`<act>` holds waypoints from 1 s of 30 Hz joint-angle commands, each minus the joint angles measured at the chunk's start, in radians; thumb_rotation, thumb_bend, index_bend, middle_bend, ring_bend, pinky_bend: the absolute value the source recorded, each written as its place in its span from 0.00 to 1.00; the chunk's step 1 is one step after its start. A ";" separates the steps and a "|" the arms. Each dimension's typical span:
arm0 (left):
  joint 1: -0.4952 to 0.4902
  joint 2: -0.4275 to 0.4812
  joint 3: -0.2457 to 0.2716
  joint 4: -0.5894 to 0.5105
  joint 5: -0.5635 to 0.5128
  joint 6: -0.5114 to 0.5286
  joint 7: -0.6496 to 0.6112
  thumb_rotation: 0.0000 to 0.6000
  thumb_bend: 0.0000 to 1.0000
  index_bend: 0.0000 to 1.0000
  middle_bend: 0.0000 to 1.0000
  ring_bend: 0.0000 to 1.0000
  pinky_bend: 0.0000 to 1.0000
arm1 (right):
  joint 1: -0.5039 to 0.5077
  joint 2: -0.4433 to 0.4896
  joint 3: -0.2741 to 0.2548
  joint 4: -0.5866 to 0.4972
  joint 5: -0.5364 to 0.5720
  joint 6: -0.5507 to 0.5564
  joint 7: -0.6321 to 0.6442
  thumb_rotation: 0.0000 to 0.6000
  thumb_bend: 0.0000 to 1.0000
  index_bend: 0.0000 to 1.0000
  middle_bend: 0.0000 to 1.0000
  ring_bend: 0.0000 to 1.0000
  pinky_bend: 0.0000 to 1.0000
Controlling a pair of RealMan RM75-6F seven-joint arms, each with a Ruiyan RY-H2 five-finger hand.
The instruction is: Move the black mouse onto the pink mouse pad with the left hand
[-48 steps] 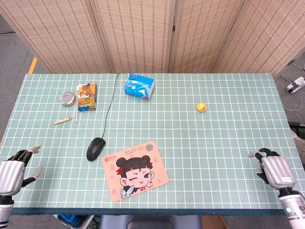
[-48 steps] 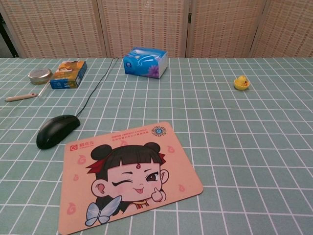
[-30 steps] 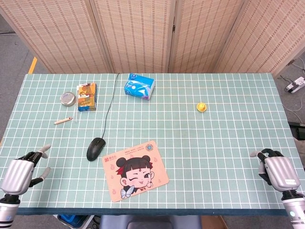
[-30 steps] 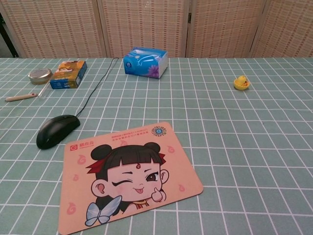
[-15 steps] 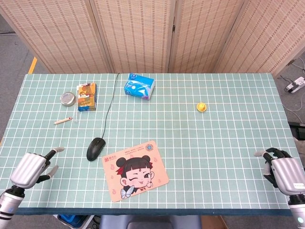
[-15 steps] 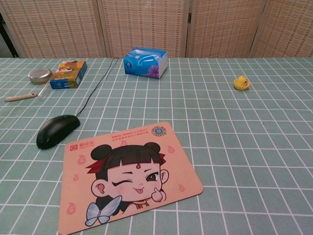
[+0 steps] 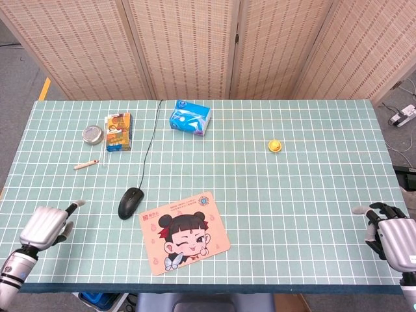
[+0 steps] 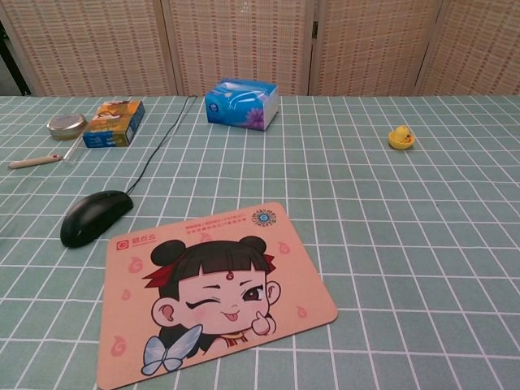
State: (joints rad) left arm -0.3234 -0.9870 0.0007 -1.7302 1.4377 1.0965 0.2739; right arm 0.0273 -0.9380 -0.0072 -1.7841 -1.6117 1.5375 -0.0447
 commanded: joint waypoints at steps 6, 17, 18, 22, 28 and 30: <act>-0.015 -0.001 0.014 -0.017 -0.051 -0.051 0.014 1.00 0.59 0.20 1.00 0.93 0.99 | 0.000 0.001 -0.003 -0.001 -0.005 -0.008 0.006 1.00 0.34 0.35 0.36 0.28 0.34; -0.073 -0.001 0.008 -0.056 -0.106 -0.130 0.062 1.00 0.61 0.20 1.00 0.94 0.99 | 0.007 -0.006 -0.011 -0.003 -0.012 -0.036 -0.003 1.00 0.34 0.35 0.36 0.28 0.34; -0.081 -0.002 0.006 -0.062 -0.117 -0.139 0.070 1.00 0.61 0.20 1.00 0.94 0.99 | 0.008 -0.006 -0.011 -0.003 -0.012 -0.038 -0.004 1.00 0.34 0.35 0.36 0.28 0.34; -0.108 -0.012 -0.002 -0.073 -0.161 -0.167 0.109 1.00 0.61 0.19 1.00 0.95 0.99 | 0.010 -0.007 -0.012 -0.003 -0.011 -0.046 -0.004 1.00 0.34 0.35 0.36 0.28 0.34; -0.145 -0.038 -0.005 -0.079 -0.229 -0.195 0.179 1.00 0.62 0.19 1.00 0.95 0.99 | 0.008 -0.002 -0.015 -0.008 -0.018 -0.043 0.001 1.00 0.34 0.35 0.36 0.28 0.34; -0.156 -0.046 -0.003 -0.081 -0.255 -0.202 0.204 1.00 0.62 0.19 1.00 0.95 0.99 | 0.007 0.000 -0.015 -0.007 -0.020 -0.041 0.007 1.00 0.34 0.35 0.36 0.28 0.34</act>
State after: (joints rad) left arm -0.4682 -1.0239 -0.0030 -1.8084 1.2011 0.9028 0.4600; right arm 0.0346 -0.9389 -0.0220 -1.7916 -1.6308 1.4963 -0.0389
